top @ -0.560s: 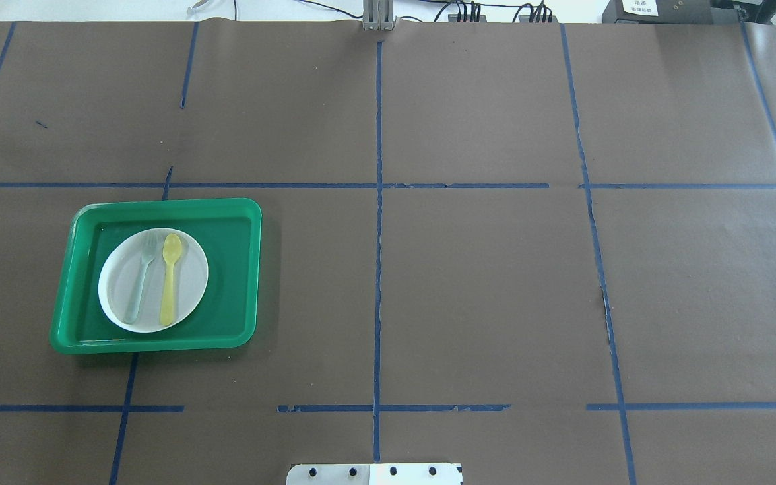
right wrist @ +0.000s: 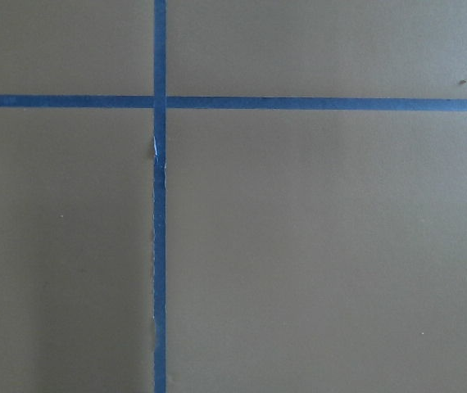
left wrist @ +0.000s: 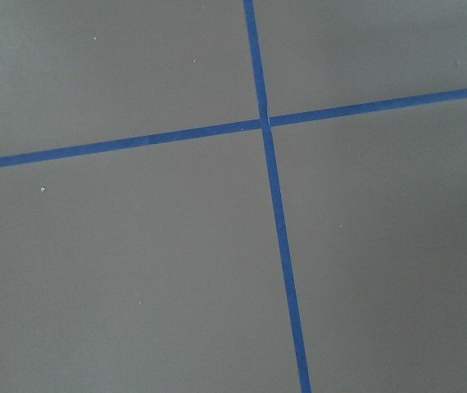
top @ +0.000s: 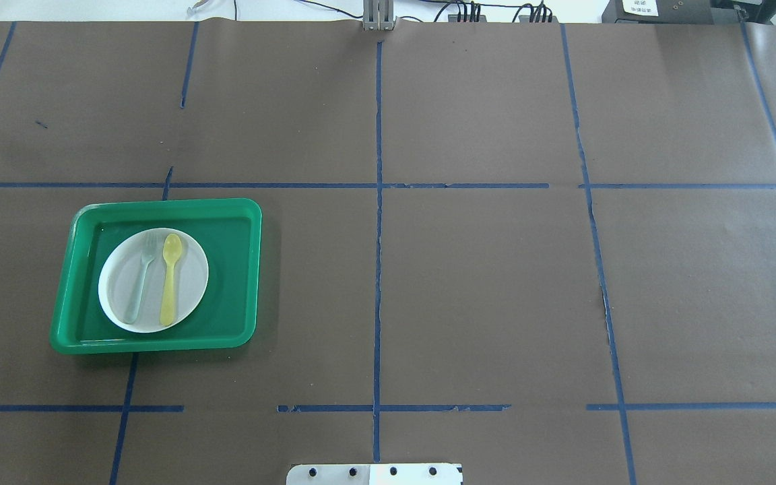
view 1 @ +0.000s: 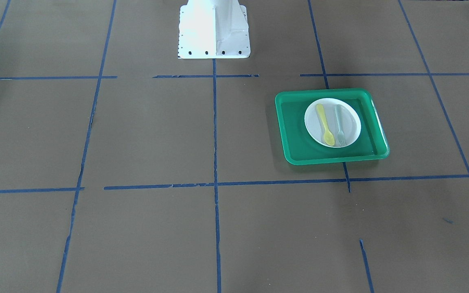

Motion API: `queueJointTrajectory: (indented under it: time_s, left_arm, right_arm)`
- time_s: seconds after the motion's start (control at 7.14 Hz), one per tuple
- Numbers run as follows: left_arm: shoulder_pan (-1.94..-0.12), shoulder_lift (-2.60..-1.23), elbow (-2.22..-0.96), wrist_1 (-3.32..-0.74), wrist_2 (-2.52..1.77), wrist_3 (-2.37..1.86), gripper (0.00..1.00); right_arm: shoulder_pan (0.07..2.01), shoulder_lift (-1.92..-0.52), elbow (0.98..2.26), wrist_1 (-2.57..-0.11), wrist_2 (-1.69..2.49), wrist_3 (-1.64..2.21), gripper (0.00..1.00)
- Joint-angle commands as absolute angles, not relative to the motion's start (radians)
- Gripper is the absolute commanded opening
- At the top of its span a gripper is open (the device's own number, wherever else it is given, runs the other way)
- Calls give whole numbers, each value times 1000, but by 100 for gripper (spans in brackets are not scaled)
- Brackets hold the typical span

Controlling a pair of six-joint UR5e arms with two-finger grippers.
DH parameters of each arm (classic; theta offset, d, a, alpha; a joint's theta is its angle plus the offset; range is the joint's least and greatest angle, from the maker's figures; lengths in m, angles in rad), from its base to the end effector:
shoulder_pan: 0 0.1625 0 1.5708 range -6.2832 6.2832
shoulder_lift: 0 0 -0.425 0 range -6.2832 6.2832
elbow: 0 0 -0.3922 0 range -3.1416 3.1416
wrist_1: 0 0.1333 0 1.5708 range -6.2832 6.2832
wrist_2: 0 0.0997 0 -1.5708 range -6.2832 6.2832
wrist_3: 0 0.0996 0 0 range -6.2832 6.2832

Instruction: Place spoon

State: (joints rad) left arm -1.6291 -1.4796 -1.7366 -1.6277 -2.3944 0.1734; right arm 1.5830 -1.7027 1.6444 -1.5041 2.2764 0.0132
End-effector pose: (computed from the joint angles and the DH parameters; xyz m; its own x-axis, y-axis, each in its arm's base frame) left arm -0.0869 -0.4558 0.6105 0.6837 0.2263 -0.6937 -0.0611 0.9651 0.2546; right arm 0.0740 -0.4351 0.6816 0.7610 0.0170 0.6485 -0.0222 0.9998 -0.0002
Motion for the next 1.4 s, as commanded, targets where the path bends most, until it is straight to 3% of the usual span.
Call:
queueJointTrajectory:
  time_s: [0.0, 0.28, 0.84, 1.12, 1.26]
  left_arm:
    - [-1466, -1502, -1825, -1697, -2384, -162, 100]
    - [-1215, -1561, -1936, -1697, -2260, -497, 100]
    - [-811, -1649, -1918, -1946, -2065, -1030, 99]
    - [-747, -1698, -1857, -1957, -2057, -1061, 77]
    - [-711, -1728, -1833, -1956, -2039, -1092, 77]
  right_arm:
    - [1583, -1703, 1644, -1505, 2276, 14, 100]
    - [1583, -1703, 1644, -1505, 2276, 14, 100]
    - [1583, -1703, 1644, -1505, 2276, 14, 100]
    - [1583, -1703, 1644, -1505, 2276, 14, 100]
    - [1583, -1703, 1644, -1505, 2276, 12, 100]
